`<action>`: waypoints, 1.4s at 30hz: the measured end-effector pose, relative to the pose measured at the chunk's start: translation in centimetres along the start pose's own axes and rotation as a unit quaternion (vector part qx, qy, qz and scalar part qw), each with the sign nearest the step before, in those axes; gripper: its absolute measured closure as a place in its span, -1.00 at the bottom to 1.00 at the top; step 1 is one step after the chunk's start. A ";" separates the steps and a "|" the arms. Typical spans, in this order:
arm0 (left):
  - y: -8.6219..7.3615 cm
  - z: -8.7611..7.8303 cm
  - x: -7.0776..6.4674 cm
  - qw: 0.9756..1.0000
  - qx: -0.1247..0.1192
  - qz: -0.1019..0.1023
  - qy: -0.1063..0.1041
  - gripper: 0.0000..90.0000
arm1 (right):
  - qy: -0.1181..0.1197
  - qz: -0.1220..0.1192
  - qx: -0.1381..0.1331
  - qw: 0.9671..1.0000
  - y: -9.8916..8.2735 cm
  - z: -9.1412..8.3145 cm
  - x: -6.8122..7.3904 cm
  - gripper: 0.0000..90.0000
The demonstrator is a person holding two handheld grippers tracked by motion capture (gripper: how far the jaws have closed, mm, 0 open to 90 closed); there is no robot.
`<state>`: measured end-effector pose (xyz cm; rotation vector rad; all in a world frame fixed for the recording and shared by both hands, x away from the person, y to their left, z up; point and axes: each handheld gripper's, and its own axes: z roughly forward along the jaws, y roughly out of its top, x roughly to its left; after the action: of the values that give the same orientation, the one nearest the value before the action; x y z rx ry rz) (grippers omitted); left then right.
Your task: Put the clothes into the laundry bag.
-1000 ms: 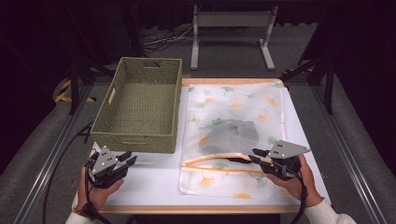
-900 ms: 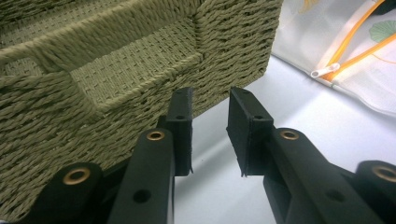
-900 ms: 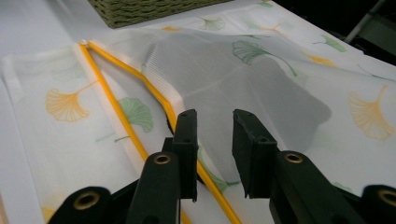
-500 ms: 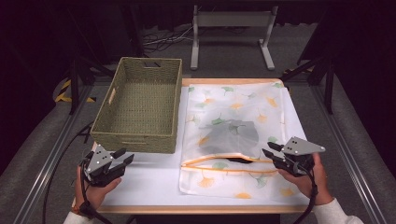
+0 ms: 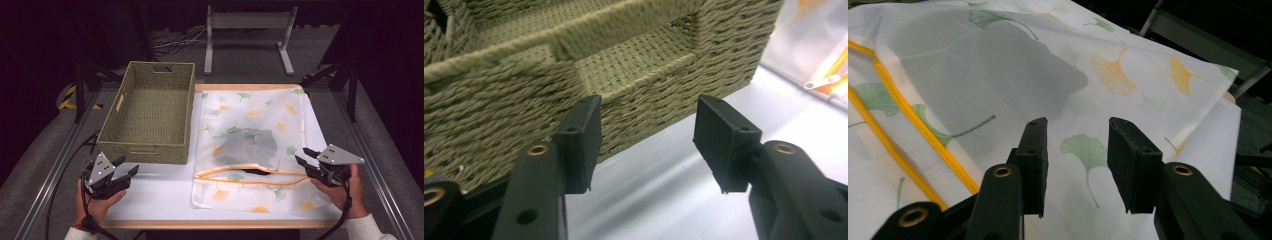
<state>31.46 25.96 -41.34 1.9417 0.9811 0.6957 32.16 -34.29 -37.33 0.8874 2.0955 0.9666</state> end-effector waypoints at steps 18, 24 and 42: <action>-1.1 0.4 0.9 1.000 0.006 -0.005 0.024 -0.39 | -0.043 0.030 0.006 0.999 -3.0 -0.2 -2.6 0.20; -1.8 0.6 1.2 0.999 0.009 -0.004 0.037 -0.53 | -0.048 0.051 0.005 0.998 -4.1 0.0 -3.4 0.08; -3.1 1.5 1.2 0.999 0.006 -0.032 0.024 -0.75 | -0.069 0.099 -0.003 0.993 -7.6 0.7 -4.4 -0.26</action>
<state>32.05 27.40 -44.61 1.9033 1.0734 0.7037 32.84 -41.30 -42.67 1.1431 1.9137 0.9809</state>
